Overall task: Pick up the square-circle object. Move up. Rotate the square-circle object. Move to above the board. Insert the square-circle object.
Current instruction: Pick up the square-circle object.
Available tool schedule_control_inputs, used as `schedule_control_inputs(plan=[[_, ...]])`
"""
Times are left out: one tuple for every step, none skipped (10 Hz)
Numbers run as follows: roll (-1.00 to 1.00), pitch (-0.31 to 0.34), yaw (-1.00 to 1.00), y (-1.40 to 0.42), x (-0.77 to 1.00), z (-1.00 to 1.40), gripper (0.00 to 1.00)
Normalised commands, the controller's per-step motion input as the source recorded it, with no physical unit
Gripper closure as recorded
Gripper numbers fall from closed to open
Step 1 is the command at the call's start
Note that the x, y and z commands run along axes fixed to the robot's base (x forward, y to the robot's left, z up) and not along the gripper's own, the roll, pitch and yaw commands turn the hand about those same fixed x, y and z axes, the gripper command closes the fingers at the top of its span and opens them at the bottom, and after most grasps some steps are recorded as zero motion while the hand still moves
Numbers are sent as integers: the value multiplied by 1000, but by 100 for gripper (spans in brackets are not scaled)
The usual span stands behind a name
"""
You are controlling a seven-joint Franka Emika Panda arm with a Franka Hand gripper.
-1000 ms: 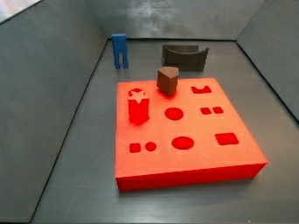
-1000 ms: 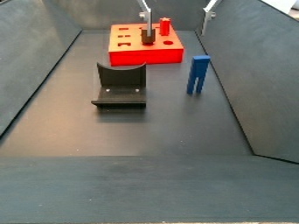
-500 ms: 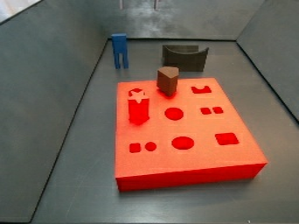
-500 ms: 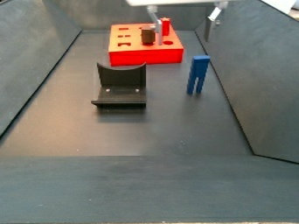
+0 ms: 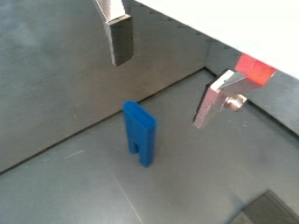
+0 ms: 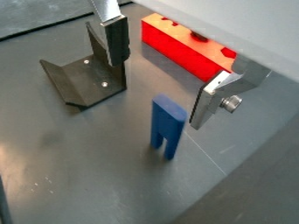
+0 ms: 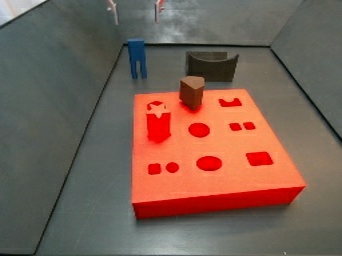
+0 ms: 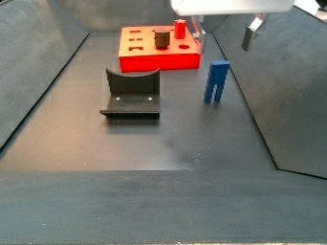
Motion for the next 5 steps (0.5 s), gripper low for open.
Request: schedule_control_inputs(plan=[[-13,-47,-6,0,-37,-369,0],[0,-49,-11,-34,-6,-403,0],[-3,-60,-9,-74,0,-414,0],[0,-10,0,-91,66,-386,0],[0,-3,0,-131,0,-363,0]])
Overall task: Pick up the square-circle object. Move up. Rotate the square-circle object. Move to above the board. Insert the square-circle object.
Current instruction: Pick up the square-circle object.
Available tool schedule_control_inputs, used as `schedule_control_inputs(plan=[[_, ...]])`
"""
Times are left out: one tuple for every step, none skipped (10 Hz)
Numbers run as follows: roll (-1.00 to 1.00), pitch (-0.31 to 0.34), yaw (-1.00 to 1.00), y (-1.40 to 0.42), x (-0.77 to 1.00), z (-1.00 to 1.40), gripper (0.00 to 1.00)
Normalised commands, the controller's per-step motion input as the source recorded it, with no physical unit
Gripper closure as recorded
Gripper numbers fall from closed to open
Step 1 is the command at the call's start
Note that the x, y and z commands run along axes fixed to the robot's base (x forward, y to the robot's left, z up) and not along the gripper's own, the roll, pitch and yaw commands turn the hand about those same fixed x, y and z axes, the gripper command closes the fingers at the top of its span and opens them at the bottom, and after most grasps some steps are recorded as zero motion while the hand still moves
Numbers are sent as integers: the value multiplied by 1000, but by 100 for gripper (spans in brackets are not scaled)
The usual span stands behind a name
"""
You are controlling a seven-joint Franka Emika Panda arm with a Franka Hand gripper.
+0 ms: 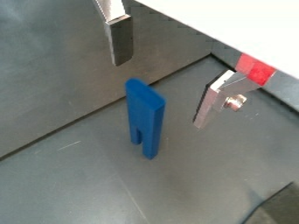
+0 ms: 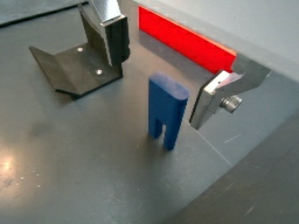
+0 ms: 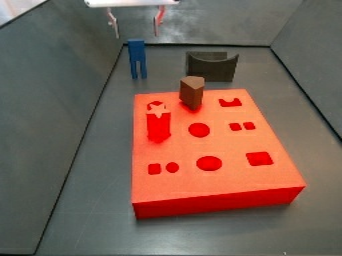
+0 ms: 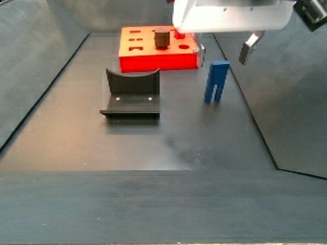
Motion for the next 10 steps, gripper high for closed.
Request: schedule_control_inputs(plan=[[0,0,17,-120,0,-346,0],[0,-17,74,-131,-9,-320,0],[0,-11,43,-89,0,-331,0],[0,-11,0,-49,0,-337,0],[0,0,0,-9,0,-351,0],[1,0,0,0,0,-317,0],[4,0,14,0,0,-257,0],[0,0,0,0,0,-74,0],[16,0,0,0,0,0,0],[9,0,0,0,0,0,0]])
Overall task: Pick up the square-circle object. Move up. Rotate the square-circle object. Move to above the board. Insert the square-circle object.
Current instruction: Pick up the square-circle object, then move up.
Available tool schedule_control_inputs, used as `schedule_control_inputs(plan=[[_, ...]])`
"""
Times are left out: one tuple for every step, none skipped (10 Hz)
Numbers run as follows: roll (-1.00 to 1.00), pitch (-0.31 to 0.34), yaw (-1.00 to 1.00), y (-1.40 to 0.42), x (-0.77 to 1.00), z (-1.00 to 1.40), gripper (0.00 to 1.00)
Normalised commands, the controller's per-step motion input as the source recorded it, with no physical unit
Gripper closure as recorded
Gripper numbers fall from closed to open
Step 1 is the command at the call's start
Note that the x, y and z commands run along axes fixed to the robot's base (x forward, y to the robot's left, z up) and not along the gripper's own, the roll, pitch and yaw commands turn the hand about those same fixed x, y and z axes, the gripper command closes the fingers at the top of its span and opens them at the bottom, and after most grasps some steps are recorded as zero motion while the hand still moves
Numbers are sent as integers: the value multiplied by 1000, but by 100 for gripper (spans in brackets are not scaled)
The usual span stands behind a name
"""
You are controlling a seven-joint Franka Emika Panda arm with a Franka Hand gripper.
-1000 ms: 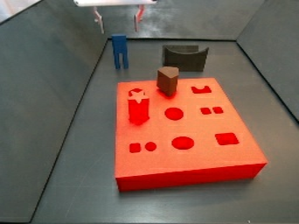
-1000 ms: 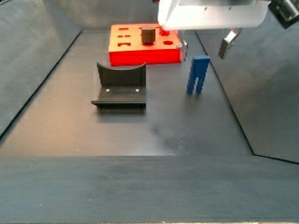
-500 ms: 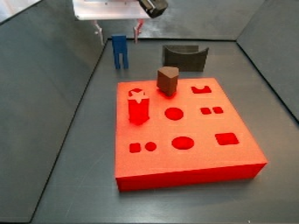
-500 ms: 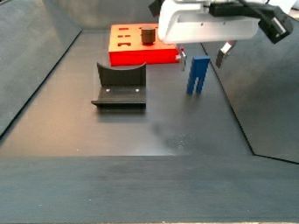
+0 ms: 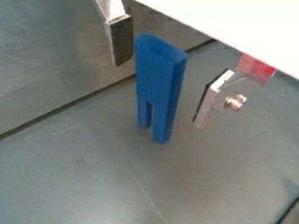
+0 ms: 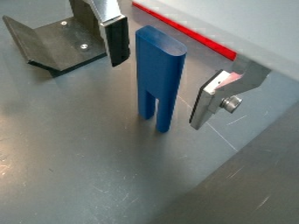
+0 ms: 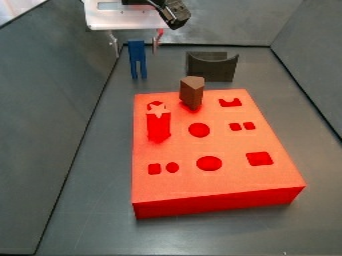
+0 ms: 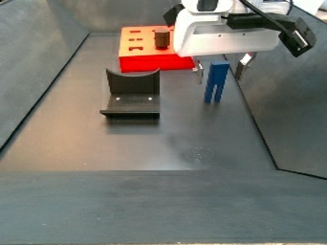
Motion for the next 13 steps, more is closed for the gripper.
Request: schedule_control_inputs(plan=[[0,0,0,0,0,0,100],[0,0,0,0,0,0,100],[0,0,0,0,0,0,100],[0,0,0,0,0,0,100],[0,0,0,0,0,0,100],[0,0,0,0,0,0,100],[0,0,0,0,0,0,100],[0,0,0,0,0,0,100],[0,0,0,0,0,0,100],[0,0,0,0,0,0,100],[0,0,0,0,0,0,100],[0,0,0,0,0,833,100],[0,-2,16,9,10,834,100]])
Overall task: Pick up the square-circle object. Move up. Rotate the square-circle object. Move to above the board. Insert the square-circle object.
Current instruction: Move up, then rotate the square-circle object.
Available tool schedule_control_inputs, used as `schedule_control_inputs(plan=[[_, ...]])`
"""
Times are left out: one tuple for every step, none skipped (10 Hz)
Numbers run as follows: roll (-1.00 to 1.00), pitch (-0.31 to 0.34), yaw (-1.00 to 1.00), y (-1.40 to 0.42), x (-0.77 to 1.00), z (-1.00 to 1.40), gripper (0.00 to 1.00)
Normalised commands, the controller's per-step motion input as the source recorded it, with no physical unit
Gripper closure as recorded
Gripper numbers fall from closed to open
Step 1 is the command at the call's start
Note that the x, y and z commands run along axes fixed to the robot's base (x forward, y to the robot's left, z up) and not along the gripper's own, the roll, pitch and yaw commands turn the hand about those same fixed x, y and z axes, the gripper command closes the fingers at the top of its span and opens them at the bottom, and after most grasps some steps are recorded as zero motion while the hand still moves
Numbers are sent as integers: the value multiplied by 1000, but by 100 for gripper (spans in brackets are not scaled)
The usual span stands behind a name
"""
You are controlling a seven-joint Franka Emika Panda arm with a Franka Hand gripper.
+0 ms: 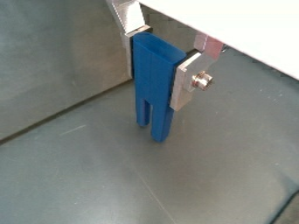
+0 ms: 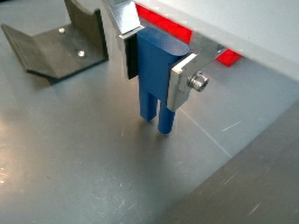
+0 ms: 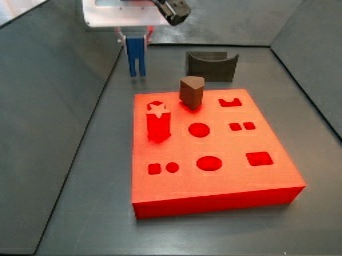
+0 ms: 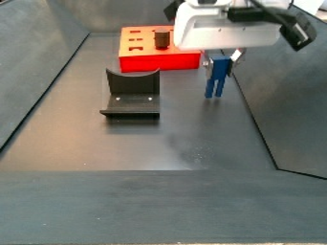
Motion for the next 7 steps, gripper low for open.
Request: schedule_control_inputs(plan=[[0,21,16,9,-17,733,100],[4,26,14,11,-20,611,100],[9,32,9,8,-20,415,100],[12,34,7,10,-21,308,100],[0,0,0,52,330,1000,100],[3,29,-4,56,350,1000,100],[0,62,-4,54,324,1000,100]])
